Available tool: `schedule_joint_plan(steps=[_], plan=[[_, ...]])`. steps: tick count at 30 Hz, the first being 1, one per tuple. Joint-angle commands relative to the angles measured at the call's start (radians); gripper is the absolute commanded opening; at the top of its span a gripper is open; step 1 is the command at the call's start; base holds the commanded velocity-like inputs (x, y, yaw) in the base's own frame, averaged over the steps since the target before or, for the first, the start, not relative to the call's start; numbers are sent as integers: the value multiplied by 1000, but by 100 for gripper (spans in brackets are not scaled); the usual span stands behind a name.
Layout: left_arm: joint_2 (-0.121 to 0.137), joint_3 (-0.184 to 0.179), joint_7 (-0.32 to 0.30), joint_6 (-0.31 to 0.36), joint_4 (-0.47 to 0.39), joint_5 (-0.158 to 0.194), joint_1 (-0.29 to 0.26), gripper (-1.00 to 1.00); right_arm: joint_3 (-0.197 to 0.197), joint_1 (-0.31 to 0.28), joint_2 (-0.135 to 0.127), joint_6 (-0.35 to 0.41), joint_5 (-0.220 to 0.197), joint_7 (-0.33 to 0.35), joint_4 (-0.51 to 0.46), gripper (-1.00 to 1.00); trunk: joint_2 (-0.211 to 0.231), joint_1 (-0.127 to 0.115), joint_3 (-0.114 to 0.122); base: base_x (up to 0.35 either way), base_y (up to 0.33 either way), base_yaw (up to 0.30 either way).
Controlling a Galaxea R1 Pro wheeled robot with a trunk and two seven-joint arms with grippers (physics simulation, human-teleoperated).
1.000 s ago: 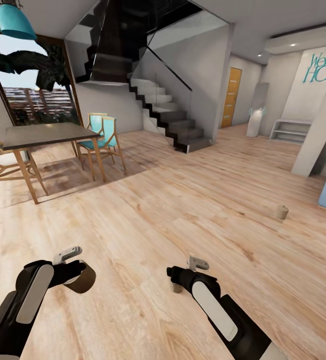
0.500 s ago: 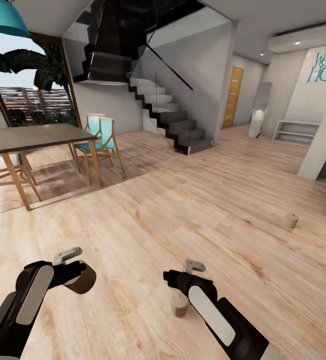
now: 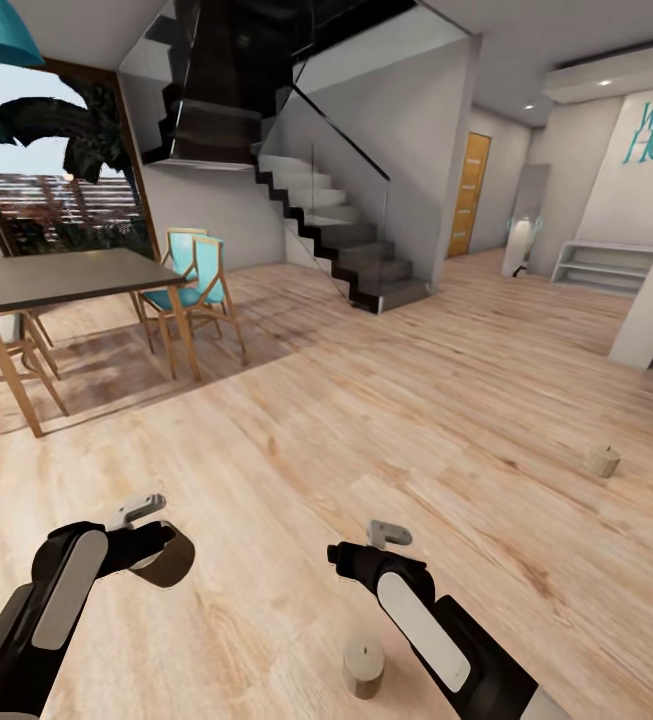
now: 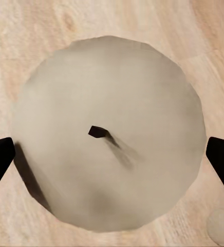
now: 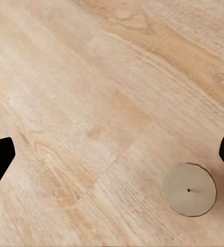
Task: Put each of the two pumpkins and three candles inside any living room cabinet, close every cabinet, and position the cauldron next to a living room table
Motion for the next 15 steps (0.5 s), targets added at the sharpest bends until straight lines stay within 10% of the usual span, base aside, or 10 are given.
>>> schedule_joint_plan(steps=[1, 5, 6, 11, 15], plan=[[0, 0, 8, 2, -1, 10, -1, -100, 2, -1, 0, 2, -6, -8, -1, 100, 0, 0, -1, 336, 0, 0], [2, 6, 3, 3, -1, 57, -1, -100, 2, -1, 0, 2, -7, -8, 1, 100, 0, 0, -1, 330, 0, 0], [10, 10, -5, 4, -2, 124, 0, -100, 2, -1, 0, 2, -8, -8, 2, 100, 0, 0, -1, 286, 0, 0], [221, 9, -201, 3, 4, 610, 51, -100, 2, -2, 0, 5, -8, -9, 8, 100, 0, 0, -1, 225, 0, 0], [333, 10, -361, 3, 9, 807, 105, -100, 2, -3, 0, 35, -8, -9, 63, 100, 0, 0, -1, 194, 0, 0]])
